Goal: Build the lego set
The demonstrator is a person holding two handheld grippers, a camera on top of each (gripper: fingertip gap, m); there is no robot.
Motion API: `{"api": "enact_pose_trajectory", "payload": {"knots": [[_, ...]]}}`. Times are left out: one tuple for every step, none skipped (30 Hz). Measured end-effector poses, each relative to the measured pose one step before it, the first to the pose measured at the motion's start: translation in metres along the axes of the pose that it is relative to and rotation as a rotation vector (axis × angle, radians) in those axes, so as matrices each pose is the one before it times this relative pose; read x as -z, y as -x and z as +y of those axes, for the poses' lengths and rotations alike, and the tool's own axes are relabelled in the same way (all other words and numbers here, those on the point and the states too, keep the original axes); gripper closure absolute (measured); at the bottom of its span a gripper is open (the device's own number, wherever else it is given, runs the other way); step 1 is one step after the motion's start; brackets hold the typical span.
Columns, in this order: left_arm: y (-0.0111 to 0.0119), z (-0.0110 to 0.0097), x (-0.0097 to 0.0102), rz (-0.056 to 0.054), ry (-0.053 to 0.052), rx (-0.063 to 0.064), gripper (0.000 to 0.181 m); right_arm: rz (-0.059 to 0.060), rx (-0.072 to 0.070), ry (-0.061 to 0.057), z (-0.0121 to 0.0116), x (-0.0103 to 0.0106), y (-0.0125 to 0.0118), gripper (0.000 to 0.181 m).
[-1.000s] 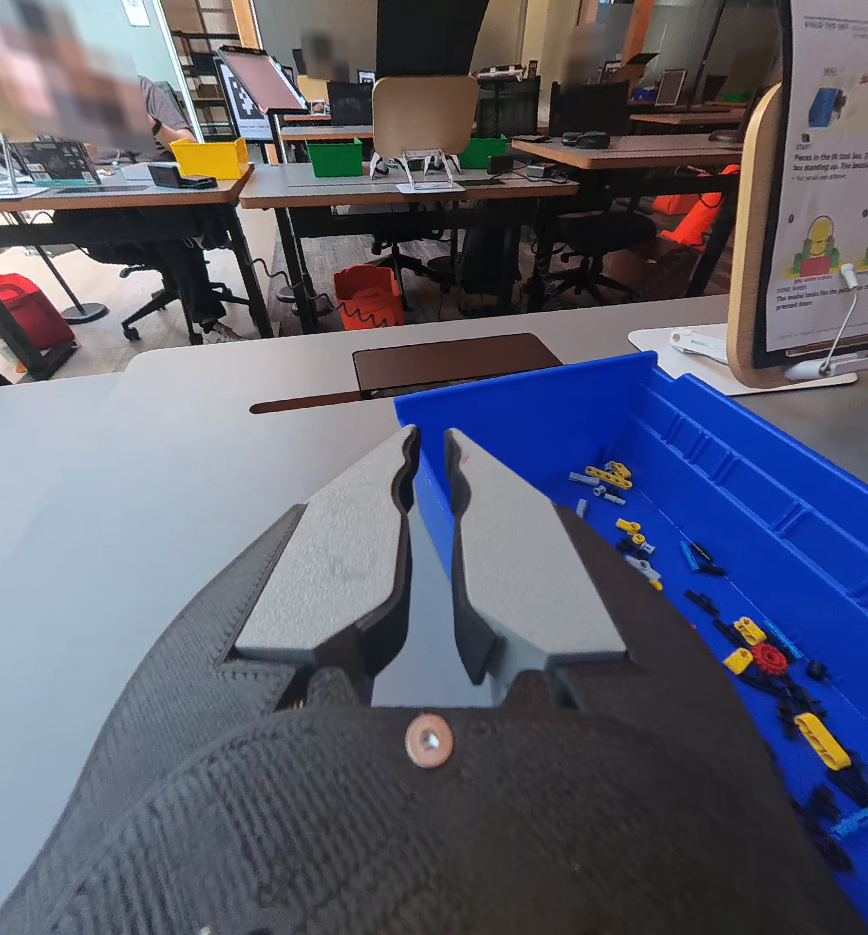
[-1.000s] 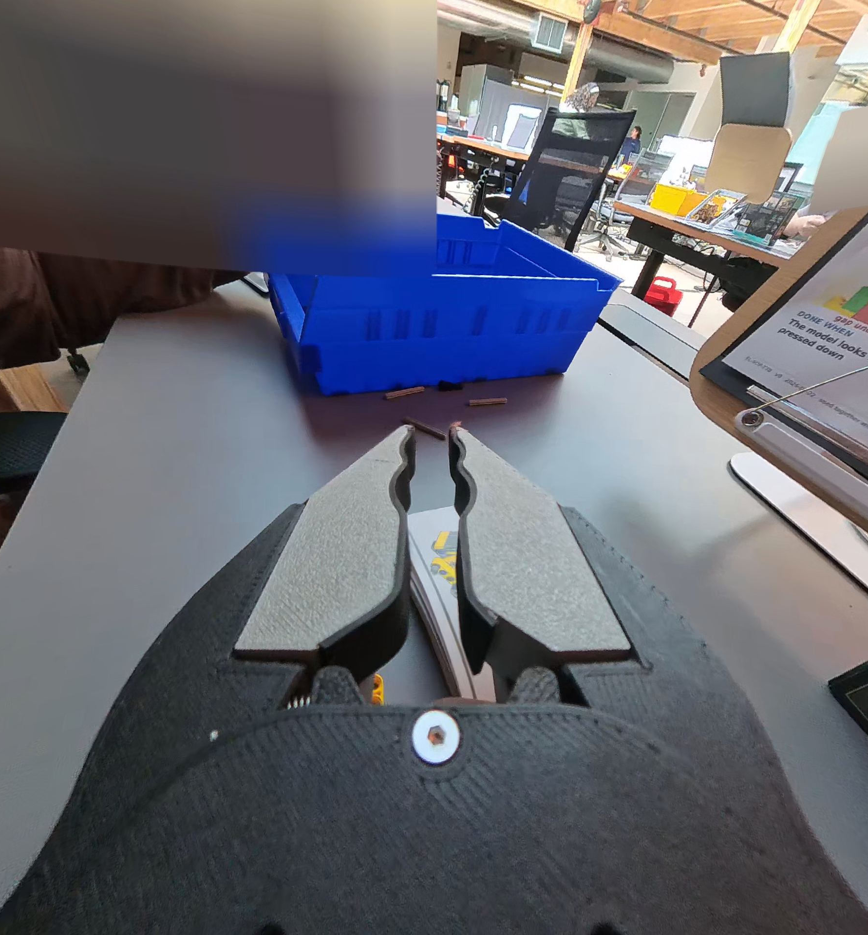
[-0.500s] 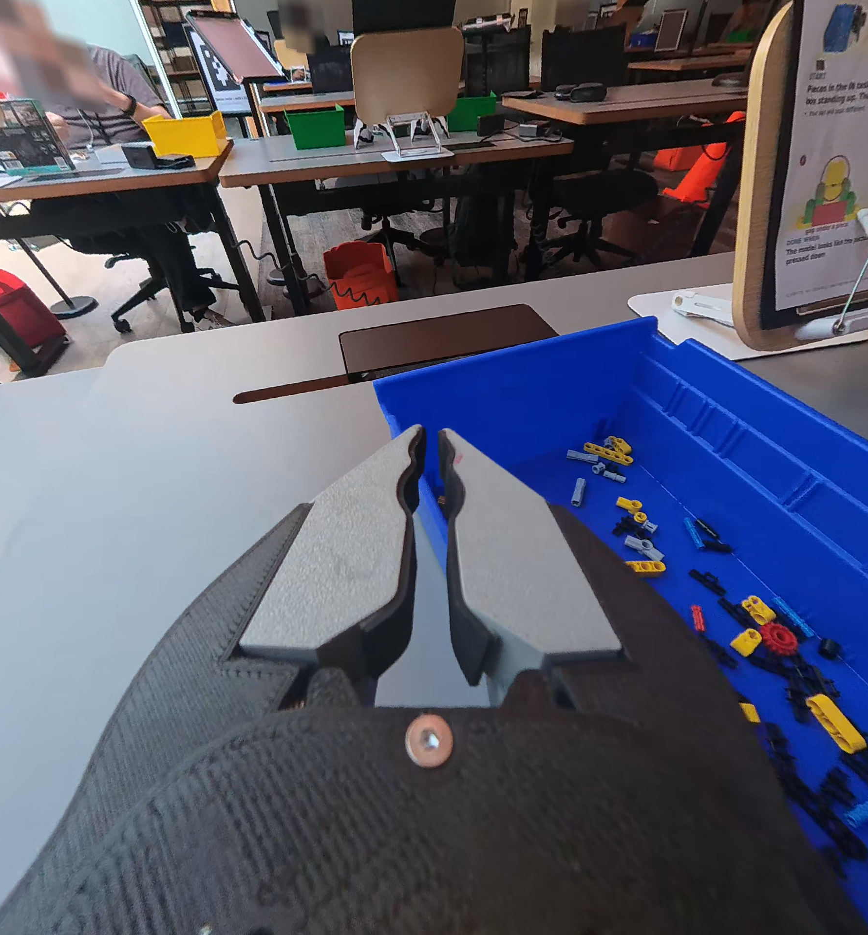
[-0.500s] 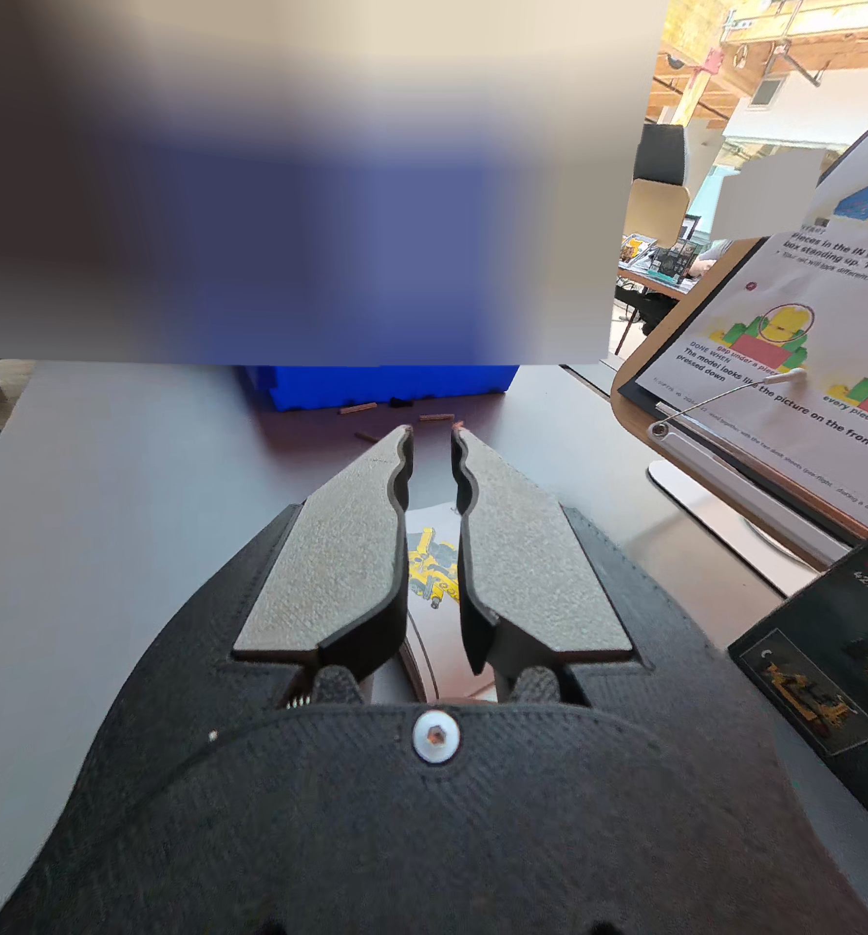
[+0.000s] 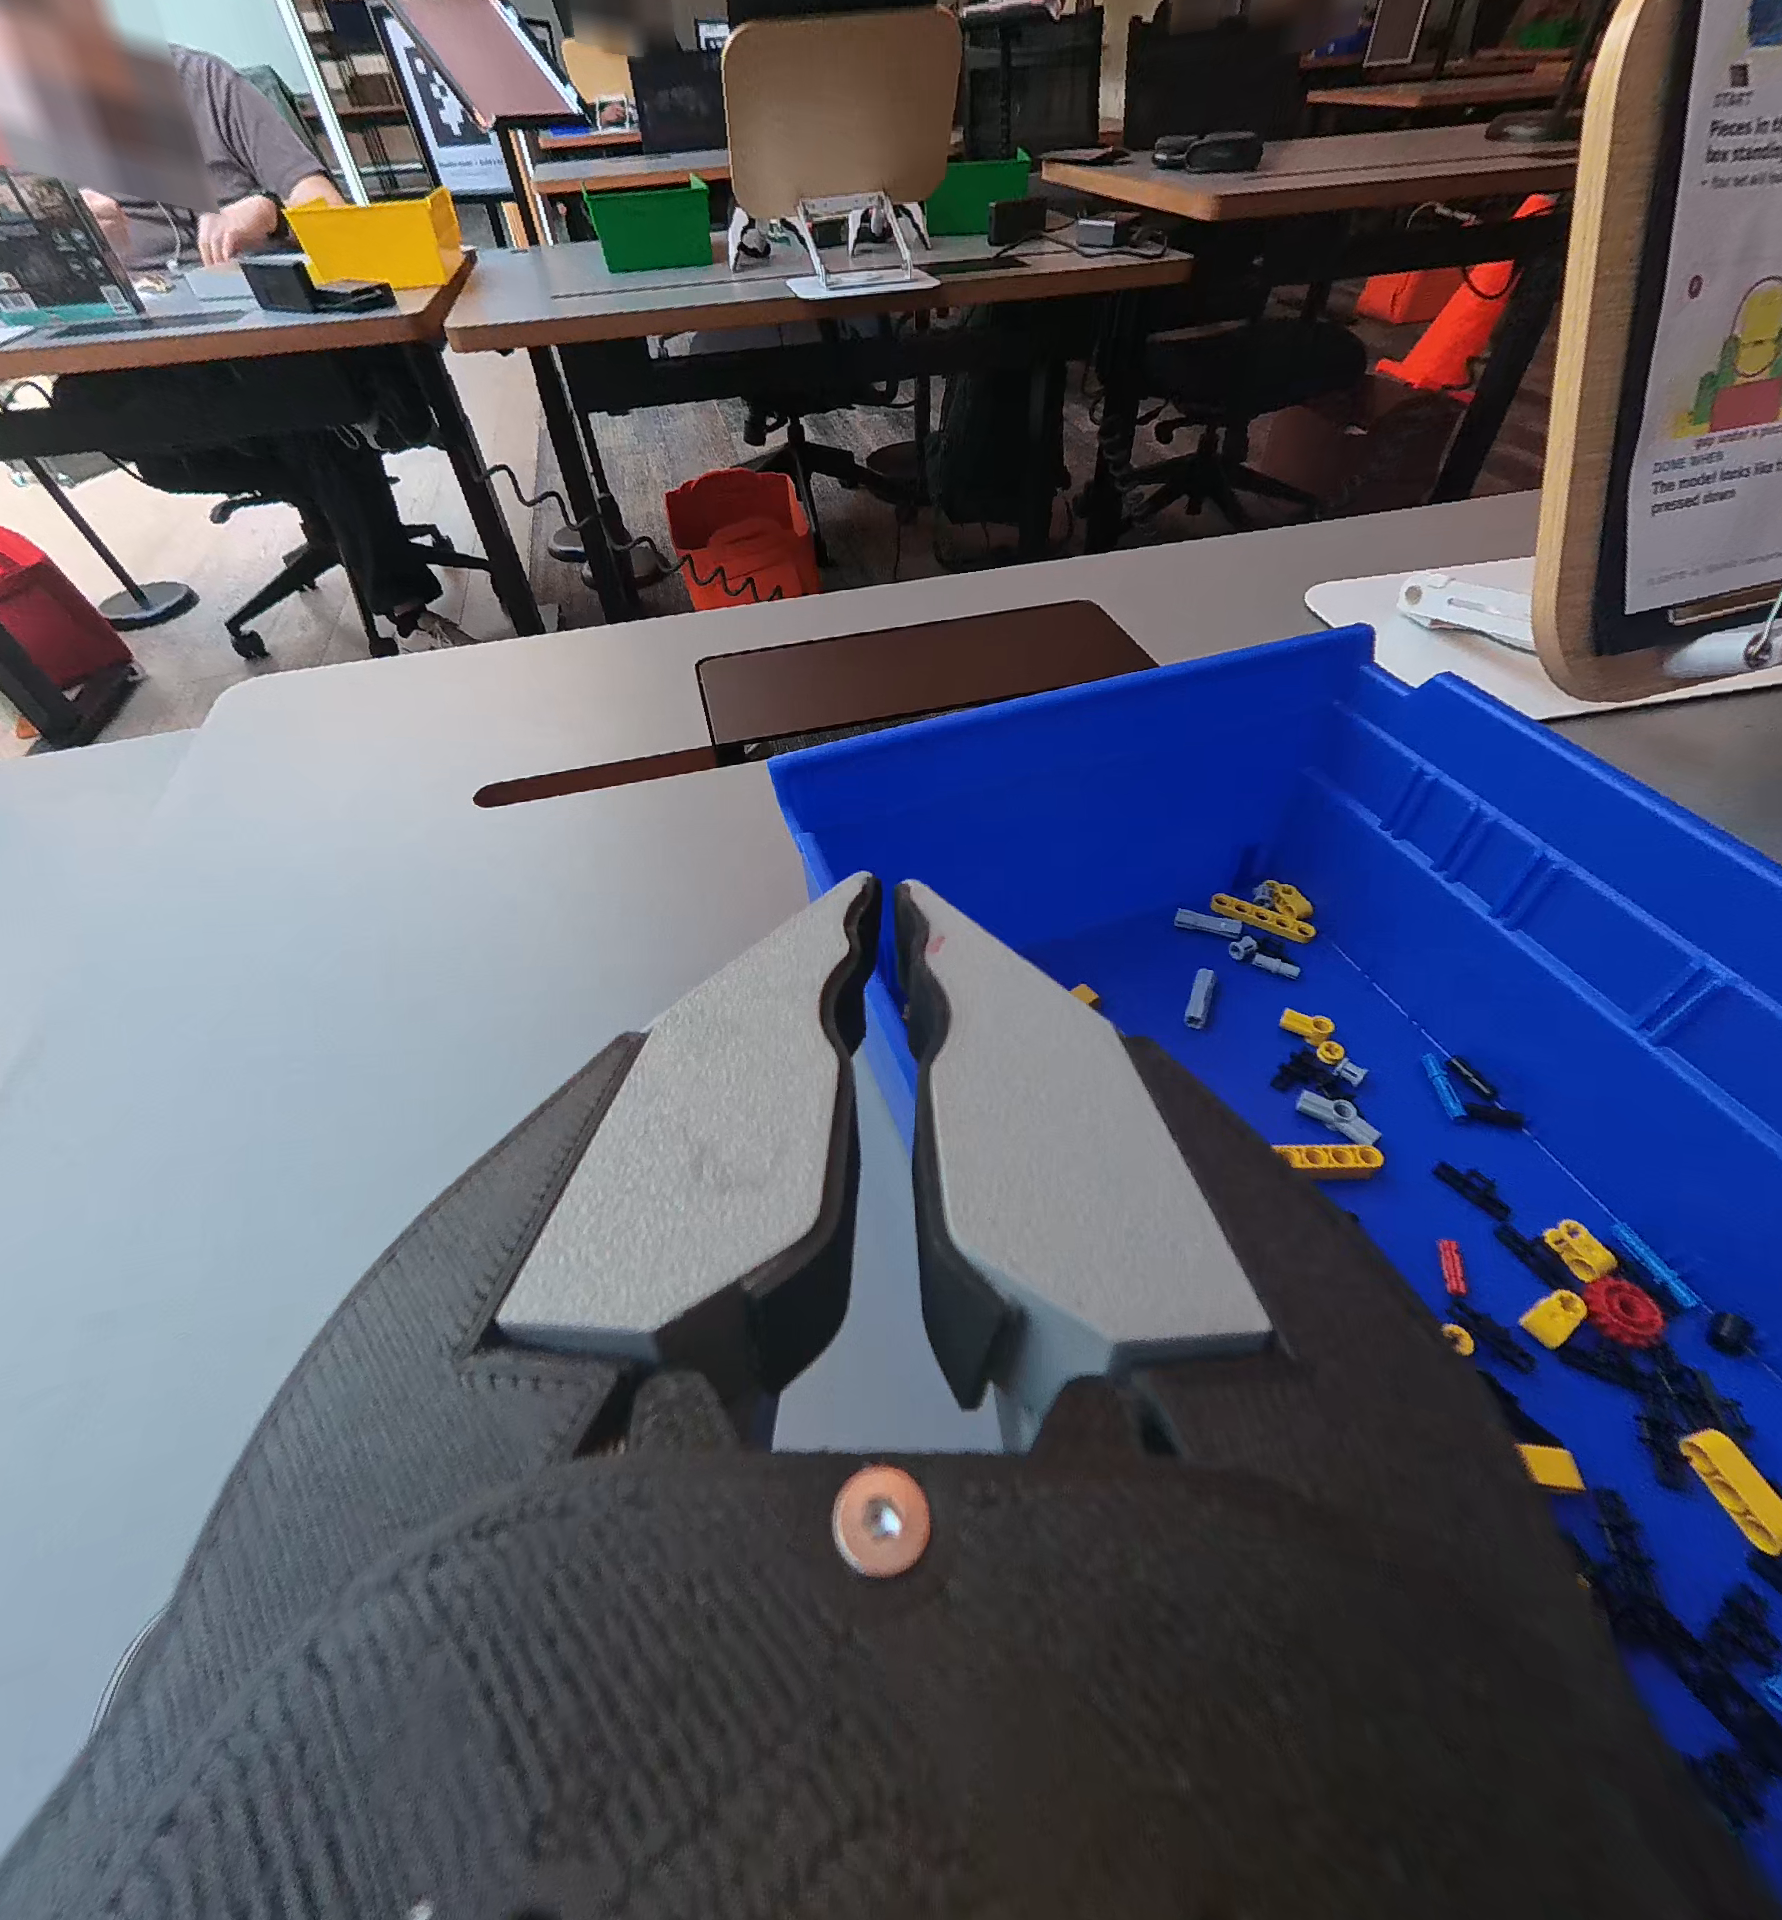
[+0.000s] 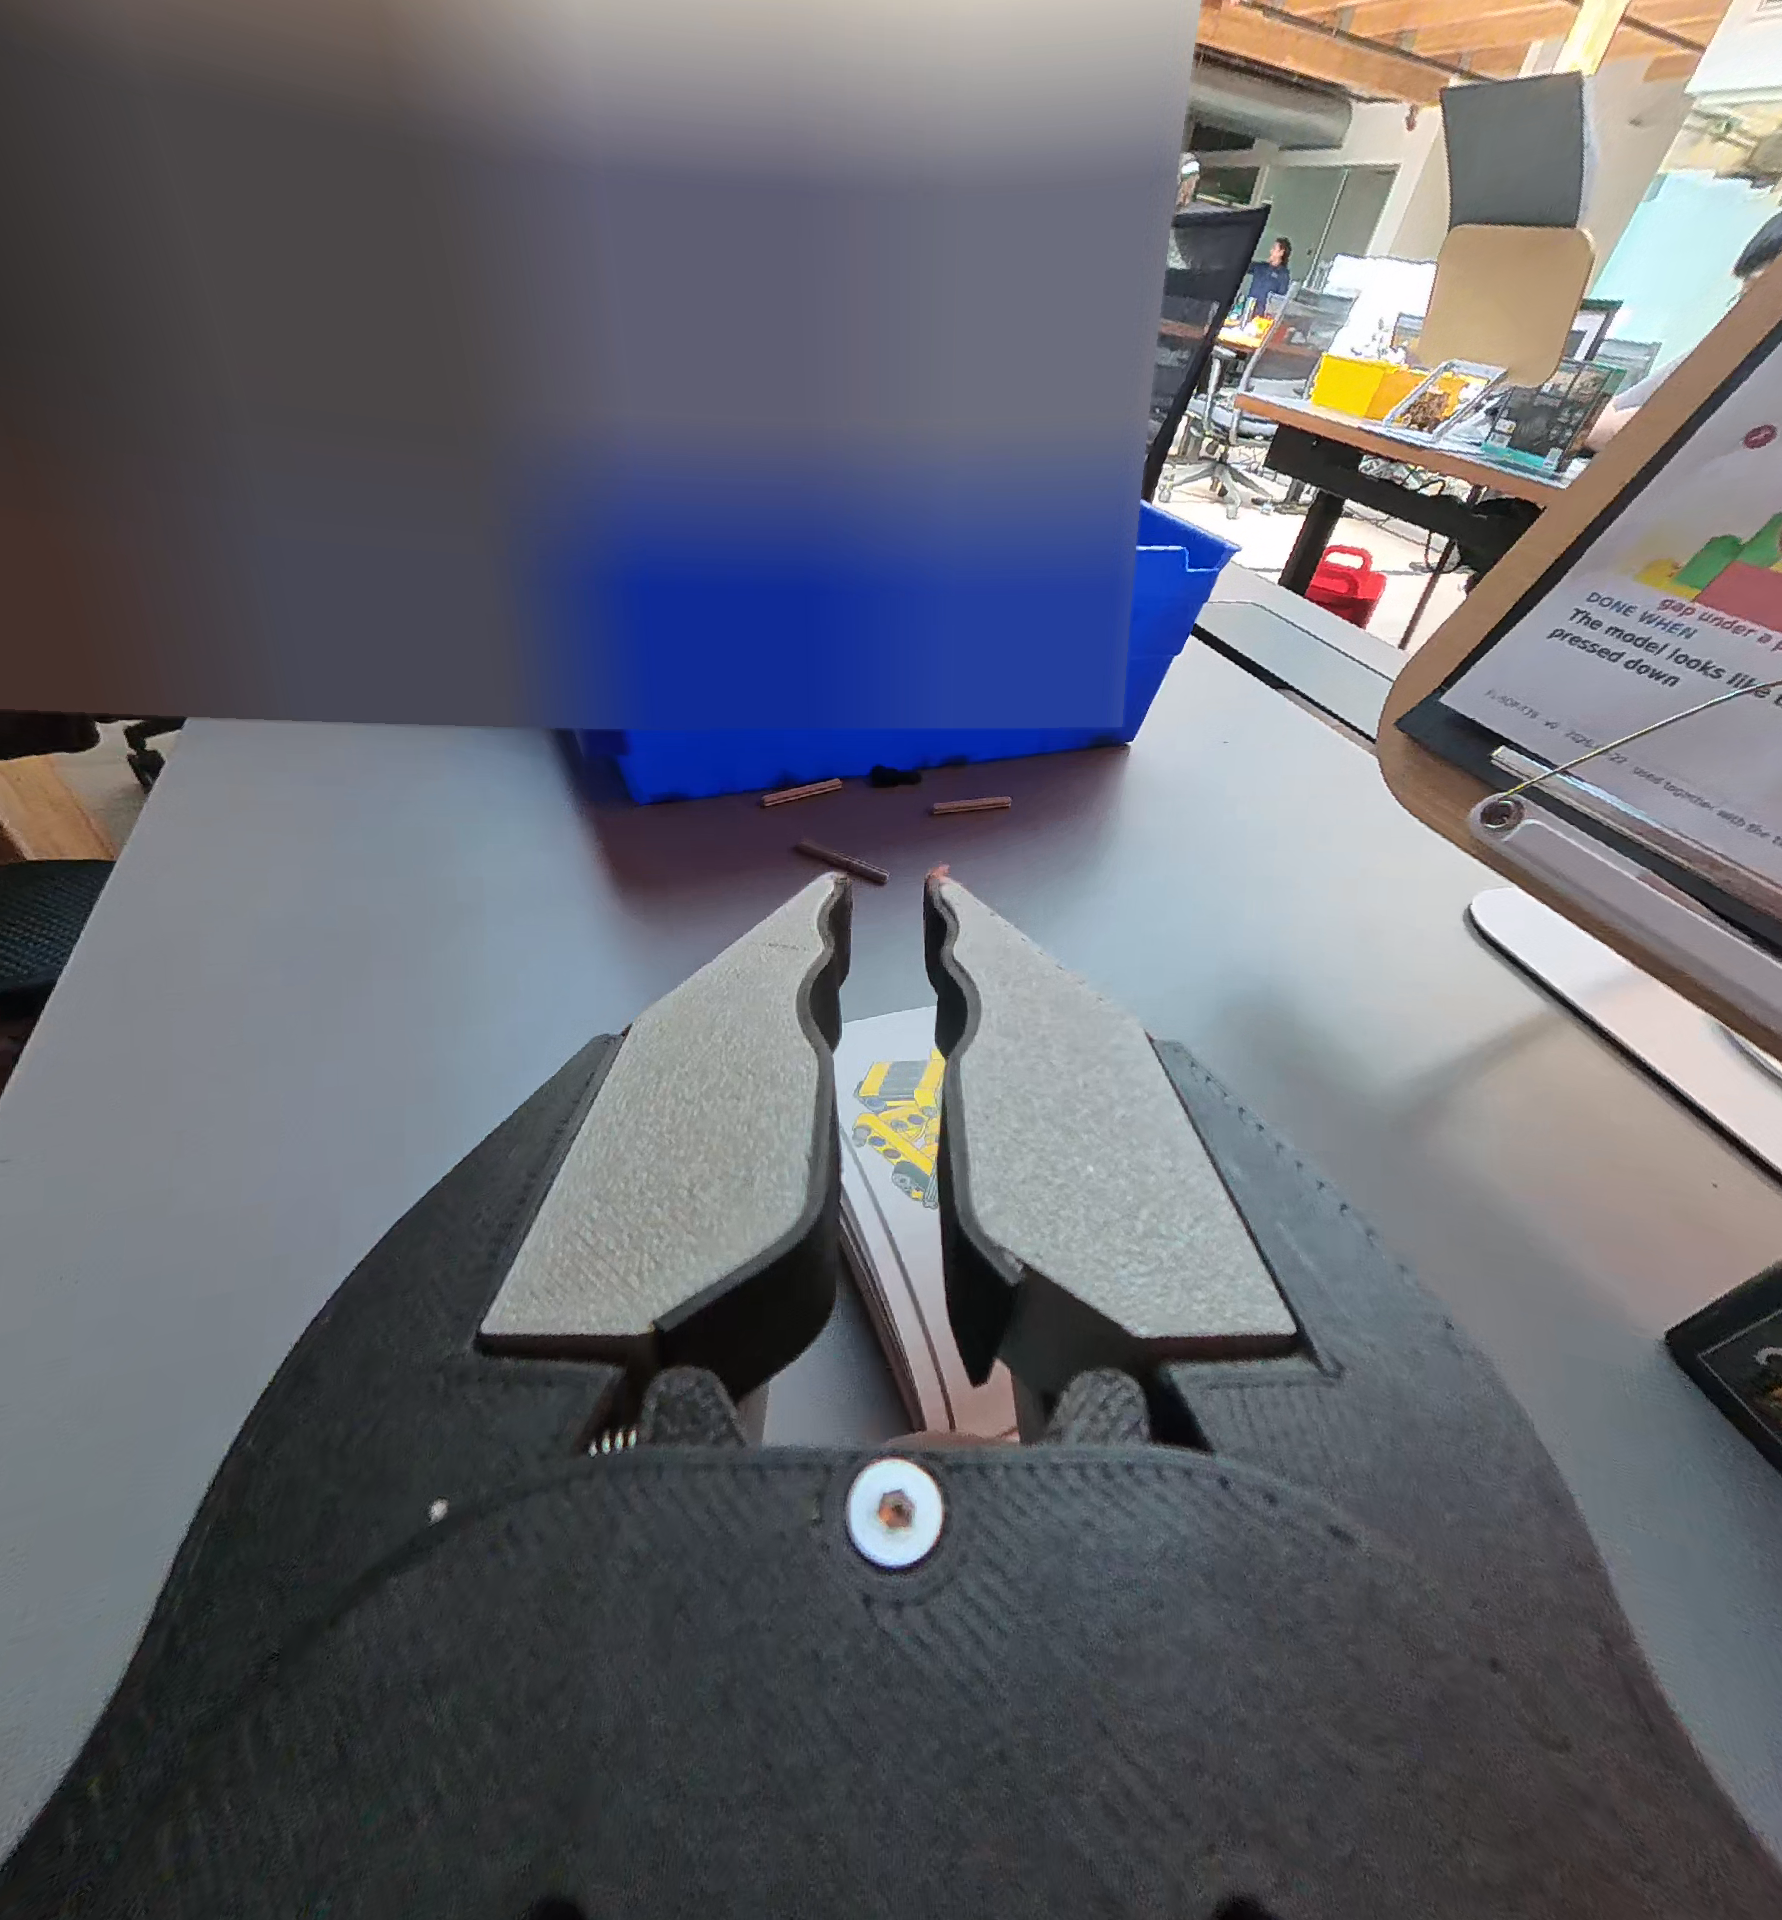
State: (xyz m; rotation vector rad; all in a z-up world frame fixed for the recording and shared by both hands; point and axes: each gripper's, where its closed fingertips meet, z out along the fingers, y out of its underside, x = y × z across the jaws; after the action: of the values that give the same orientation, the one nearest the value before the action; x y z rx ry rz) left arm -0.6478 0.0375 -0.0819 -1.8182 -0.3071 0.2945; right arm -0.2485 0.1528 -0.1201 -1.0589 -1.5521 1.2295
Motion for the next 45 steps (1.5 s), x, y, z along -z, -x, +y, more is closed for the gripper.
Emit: {"api": "enact_pose_trajectory", "payload": {"knots": [[0.00011, 0.00043, -0.00013, -0.0011, 0.0022, -0.0024, 0.181, -0.0002, 0.001, 0.0025, 0.00075, -0.00052, 0.00005, 0.171], [-0.00016, 0.00019, 0.00001, 0.0003, 0.0017, -0.002, 0.181, -0.0007, -0.003, 0.0011, 0.00052, -0.00065, -0.00024, 0.171], [-0.00007, 0.0, 0.00011, 0.0003, 0.0015, -0.0014, 0.181, -0.0021, -0.0073, 0.0003, 0.00049, -0.00072, -0.00047, 0.171], [-0.00049, -0.00041, 0.00038, 0.002, -0.0007, -0.001, 0.181, -0.003, -0.0102, 0.0, 0.00049, -0.00073, -0.00055, 0.171], [-0.00068, -0.00024, 0.00025, 0.0039, 0.0001, 0.0, 0.181, -0.0034, -0.0112, 0.0, 0.00039, -0.0006, -0.00051, 0.171], [-0.00043, 0.00021, 0.0001, 0.0023, 0.0032, 0.0005, 0.181, -0.0031, -0.0108, 0.0004, 0.00055, -0.00038, -0.00053, 0.171], [-0.0001, 0.00002, 0.00005, 0.0008, 0.0009, 0.0011, 0.181, -0.0024, -0.0088, 0.0014, 0.00045, -0.00026, -0.00047, 0.171], [-0.0004, -0.0002, 0.00002, 0.0029, -0.0017, 0.0023, 0.181, -0.001, -0.0055, 0.0018, 0.00047, -0.00017, -0.00036, 0.171], [-0.00028, -0.00006, 0.00006, 0.0023, 0.0002, 0.0027, 0.181, 0.0001, -0.0022, 0.0013, 0.00019, 0.0, -0.00029, 0.171], [0.0, -0.00004, 0.00018, 0.0007, 0.0001, 0.0008, 0.181, -0.0001, 0.0001, 0.0008, 0.0001, -0.00004, -0.00002, 0.171], [-0.00015, -0.00014, 0.00008, 0.001, -0.0005, 0.0007, 0.181, -0.0008, 0.0011, 0.0013, 0.00014, -0.00008, 0.0003, 0.171], [-0.00007, -0.0002, 0.00005, -0.0001, 0.0, 0.0013, 0.181, -0.0018, 0.0017, 0.0028, 0.00039, -0.00033, 0.00051, 0.171], [-0.00013, -0.00015, 0.00013, -0.001, -0.0005, -0.0015, 0.181, -0.0019, 0.0022, 0.0037, 0.00061, -0.00028, 0.00049, 0.171], [-0.00015, -0.00008, 0.0001, -0.0021, -0.0007, -0.0036, 0.181, -0.0017, 0.002, 0.0034, 0.00055, -0.00033, 0.00058, 0.171], [-0.00004, -0.00011, -0.00016, -0.0019, -0.0004, -0.0026, 0.181, -0.0016, 0.0015, 0.002, 0.00031, -0.00017, 0.00045, 0.172], [-0.00002, -0.00001, -0.00003, -0.002, 0.0001, -0.002, 0.181, -0.001, 0.001, 0.0006, 0.00015, -0.00012, 0.00024, 0.172], [0.00004, -0.00005, 0.00002, -0.0017, 0.0005, -0.0035, 0.181, -0.0007, -0.0002, 0.0001, 0.00001, 0.0, 0.00011, 0.172], [-0.00015, -0.00005, 0.00018, 0.0001, 0.001, -0.0037, 0.181, -0.0006, -0.0013, 0.0001, 0.00015, 0.00007, -0.0001, 0.172], [-0.00031, -0.0003, 0.0004, 0.0016, 0.001, -0.0019, 0.181, -0.0001, -0.0019, 0.0006, 0.00021, 0.00004, -0.00026, 0.172], [-0.00048, -0.00091, 0.0009, 0.002, -0.0008, -0.0032, 0.181, 0.0004, -0.0021, 0.0009, 0.00024, -0.00004, -0.00035, 0.172], [-0.00098, -0.00149, 0.00182, 0.0052, -0.0015, -0.0083, 0.181, 0.0003, -0.002, 0.0002, 0.00004, 0.0, -0.00022, 0.172], [-0.00132, -0.00119, 0.0028, 0.0073, 0.0061, -0.0163, 0.181, 0.0002, -0.0015, -0.0006, -0.00014, 0.00015, -0.00018, 0.172], [-0.00161, -0.00152, 0.00402, 0.0063, 0.0099, -0.0235, 0.181, 0.0001, -0.0008, -0.0009, -0.0002, 0.00007, -0.00003, 0.172], [-0.00346, -0.00201, 0.00483, 0.0115, 0.0114, -0.0258, 0.181, -0.0004, -0.0003, -0.0012, -0.00035, 0.00011, 0.00022, 0.172], [-0.00517, -0.00099, 0.00522, 0.0126, 0.0198, -0.0202, 0.178, -0.0014, 0.0002, -0.0016, -0.00041, 0.00006, 0.00041, 0.172], [-0.00526, -0.00113, 0.00521, 0.0, 0.0219, -0.0154, 0.176, -0.002, 0.001, -0.001, -0.00028, -0.00019, 0.00068, 0.172], [-0.00659, -0.00269, 0.005, -0.0069, 0.0096, -0.0228, 0.176, -0.0014, 0.0023, 0.0015, 0.00008, -0.00046, 0.00058, 0.172], [-0.00927, -0.00267, 0.00395, -0.0015, 0.009, -0.032, 0.176, -0.0003, 0.0036, 0.0042, 0.00049, -0.00057, 0.00057, 0.172], [-0.01099, -0.00149, 0.00232, 0.0034, 0.0177, -0.0368, 0.176, 0.0005, 0.0047, 0.0043, 0.00051, -0.00049, 0.00051, 0.172], [-0.01218, 0.00005, 0.00103, 0.0089, 0.0258, -0.0404, 0.175, 0.0016, 0.0053, 0.0023, 0.00016, -0.00039, 0.00028, 0.172], [-0.01481, 0.00261, -0.00008, 0.0291, 0.039, -0.0434, 0.172, 0.003, 0.0051, 0.0007, -0.00021, -0.00022, -0.00006, 0.172], [-0.01521, 0.00382, -0.00104, 0.0377, 0.0415, -0.0353, 0.17, 0.0044, 0.0046, 0.0009, -0.00007, -0.00018, -0.0004, 0.172], [-0.01327, 0.00462, -0.00166, 0.0356, 0.0433, -0.0204, 0.17, 0.0054, 0.0035, 0.0022, 0.00023, -0.00011, -0.00078, 0.173], [-0.0089, 0.00749, -0.00178, 0.0154, 0.0624, -0.0148, 0.17, 0.0056, 0.002, 0.0027, 0.00034, -0.00009, -0.00101, 0.172], [-0.00901, 0.00659, -0.00168, 0.0211, 0.0584, -0.0058, 0.17, 0.0053, 0.0008, 0.0014, 0.00023, 0.00017, -0.00108, 0.173], [-0.00955, 0.0035, -0.00143, 0.0291, 0.0382, -0.0076, 0.17, 0.0051, 0.0, -0.0007, -0.00008, 0.00038, -0.00113, 0.173], [-0.00689, 0.00063, -0.00078, 0.0139, 0.0196, -0.0143, 0.17, 0.0041, -0.0006, -0.0019, -0.00043, 0.00043, -0.00093, 0.173], [-0.00428, -0.00136, -0.00044, 0.0002, 0.0073, -0.0165, 0.17, 0.0028, -0.0008, -0.0013, -0.00027, 0.00035, -0.00076, 0.173], [-0.00259, -0.00134, -0.00079, -0.0036, 0.0072, -0.0117, 0.17, 0.004, 0.0004, -0.0001, -0.00013, 0.00032, -0.00094, 0.173], [-0.00133, -0.00137, -0.00126, -0.005, 0.0054, -0.0062, 0.17, 0.0059, 0.001, -0.0013, -0.00045, 0.00055, -0.00119, 0.173], [-0.00122, -0.00173, -0.00197, 0.0009, -0.0012, 0.0017, 0.169, 0.0064, 0.0003, -0.0047, -0.00102, 0.00095, -0.00119, 0.172], [-0.00127, -0.00121, -0.00224, 0.0054, -0.0015, 0.0088, 0.169, 0.0087, 0.0008, -0.0074, -0.00181, 0.00143, -0.00156, 0.172], [-0.00053, -0.00059, -0.0023, 0.0008, 0.0012, 0.0087, 0.17, 0.0122, 0.0021, -0.0094, -0.00249, 0.00207, -0.00215, 0.172], [0.00022, -0.00074, -0.00185, -0.0059, 0.0006, 0.0027, 0.17, 0.0146, 0.0026, -0.011, -0.00296, 0.00257, -0.00245, 0.172], [0.00029, -0.00201, -0.00128, -0.0077, -0.0048, 0.0007, 0.17, 0.0161, 0.0024, -0.0128, -0.00338, 0.00297, -0.00272, 0.172]]}}
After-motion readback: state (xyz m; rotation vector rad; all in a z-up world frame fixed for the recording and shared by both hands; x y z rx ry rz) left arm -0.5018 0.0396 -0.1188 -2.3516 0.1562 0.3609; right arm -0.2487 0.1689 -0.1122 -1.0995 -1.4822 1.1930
